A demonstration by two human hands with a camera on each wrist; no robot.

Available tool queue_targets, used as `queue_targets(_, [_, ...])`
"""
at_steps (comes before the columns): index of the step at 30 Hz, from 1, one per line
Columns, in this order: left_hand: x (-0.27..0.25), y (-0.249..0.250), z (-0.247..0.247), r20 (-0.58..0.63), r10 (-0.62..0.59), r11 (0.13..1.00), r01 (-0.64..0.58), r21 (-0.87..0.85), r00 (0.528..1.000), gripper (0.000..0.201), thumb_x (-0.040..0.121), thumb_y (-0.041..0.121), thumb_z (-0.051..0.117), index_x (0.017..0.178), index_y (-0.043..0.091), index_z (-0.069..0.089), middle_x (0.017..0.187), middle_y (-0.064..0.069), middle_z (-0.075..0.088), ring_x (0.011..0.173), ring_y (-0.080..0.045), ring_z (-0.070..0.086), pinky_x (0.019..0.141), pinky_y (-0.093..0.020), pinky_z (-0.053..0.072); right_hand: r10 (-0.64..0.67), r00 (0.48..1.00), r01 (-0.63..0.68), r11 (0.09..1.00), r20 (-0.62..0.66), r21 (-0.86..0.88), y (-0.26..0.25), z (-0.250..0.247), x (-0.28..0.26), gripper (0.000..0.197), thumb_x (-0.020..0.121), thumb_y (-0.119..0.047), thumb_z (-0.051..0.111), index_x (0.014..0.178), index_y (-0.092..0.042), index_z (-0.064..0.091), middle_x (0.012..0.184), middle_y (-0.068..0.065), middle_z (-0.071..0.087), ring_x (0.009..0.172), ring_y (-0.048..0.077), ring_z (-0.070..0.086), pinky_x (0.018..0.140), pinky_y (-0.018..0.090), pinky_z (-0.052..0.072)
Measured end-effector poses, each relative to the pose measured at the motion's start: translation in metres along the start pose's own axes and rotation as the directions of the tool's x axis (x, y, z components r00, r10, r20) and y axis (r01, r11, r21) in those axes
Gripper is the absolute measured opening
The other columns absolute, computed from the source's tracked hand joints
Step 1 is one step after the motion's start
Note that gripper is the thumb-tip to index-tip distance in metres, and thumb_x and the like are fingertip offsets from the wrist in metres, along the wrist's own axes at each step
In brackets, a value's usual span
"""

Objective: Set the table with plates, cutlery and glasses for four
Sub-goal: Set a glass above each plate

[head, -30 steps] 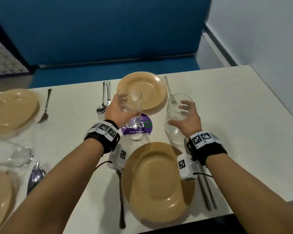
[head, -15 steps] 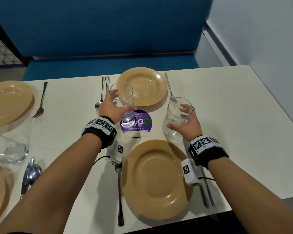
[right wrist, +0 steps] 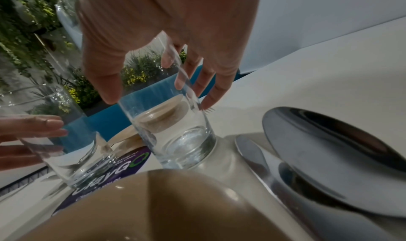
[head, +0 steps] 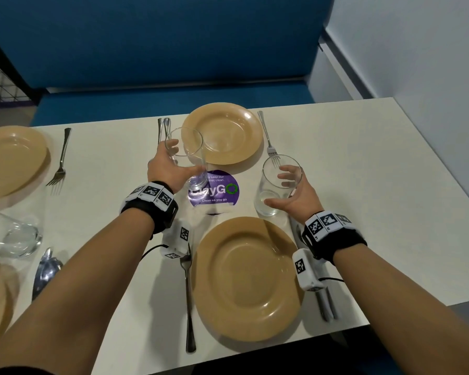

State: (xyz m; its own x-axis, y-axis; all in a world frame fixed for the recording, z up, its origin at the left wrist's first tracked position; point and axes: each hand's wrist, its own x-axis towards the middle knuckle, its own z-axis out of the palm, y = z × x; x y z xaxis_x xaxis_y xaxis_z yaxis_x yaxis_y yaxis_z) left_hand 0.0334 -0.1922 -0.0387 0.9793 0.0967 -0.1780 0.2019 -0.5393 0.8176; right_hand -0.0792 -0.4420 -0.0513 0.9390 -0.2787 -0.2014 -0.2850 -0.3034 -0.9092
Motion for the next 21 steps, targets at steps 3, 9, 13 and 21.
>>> queue_targets(3, [0.0,-0.001,-0.002,0.0,0.0,1.0,0.0,-0.005,1.0,0.079,0.06,0.032,0.088,0.126,0.025,0.046,0.126,0.002,0.057,0.112,-0.019,0.057,0.092,-0.028,0.043,0.012,1.0,-0.012,1.0,0.003,0.001,0.0,0.0,0.0,0.072,0.063,-0.005,0.083,0.12,-0.026,0.045,0.117,0.0,0.054,0.107,0.016,0.052,0.089,0.025,0.041])
queue_targets(9, [0.001,-0.001,-0.005,0.01,-0.001,1.0,0.001,-0.005,1.0,0.078,0.061,0.028,0.087,0.127,0.023,0.046,0.128,0.001,0.057,0.113,-0.018,0.057,0.088,-0.023,0.041,0.001,1.0,-0.001,1.0,0.001,0.004,0.0,0.0,0.0,0.074,0.061,-0.004,0.084,0.122,-0.024,0.045,0.12,0.0,0.054,0.11,0.014,0.052,0.095,0.028,0.042])
queue_targets(13, [0.001,-0.001,-0.008,-0.006,0.001,1.0,-0.001,0.0,1.0,0.077,0.061,0.028,0.087,0.127,0.021,0.047,0.126,0.002,0.058,0.108,-0.016,0.056,0.087,-0.023,0.04,0.0,1.0,0.0,1.0,-0.01,0.011,0.001,0.0,-0.001,0.074,0.06,-0.005,0.084,0.12,-0.026,0.046,0.117,-0.002,0.055,0.11,0.014,0.053,0.095,0.028,0.043])
queue_targets(21, [0.003,-0.004,-0.013,-0.02,-0.023,1.0,0.023,-0.004,1.0,0.078,0.061,0.028,0.087,0.127,0.023,0.046,0.125,0.004,0.058,0.107,-0.016,0.056,0.088,-0.023,0.041,0.004,1.0,-0.004,0.999,-0.006,0.033,0.001,0.001,-0.002,0.075,0.061,-0.005,0.084,0.119,-0.031,0.044,0.119,-0.004,0.053,0.111,0.015,0.051,0.095,0.028,0.043])
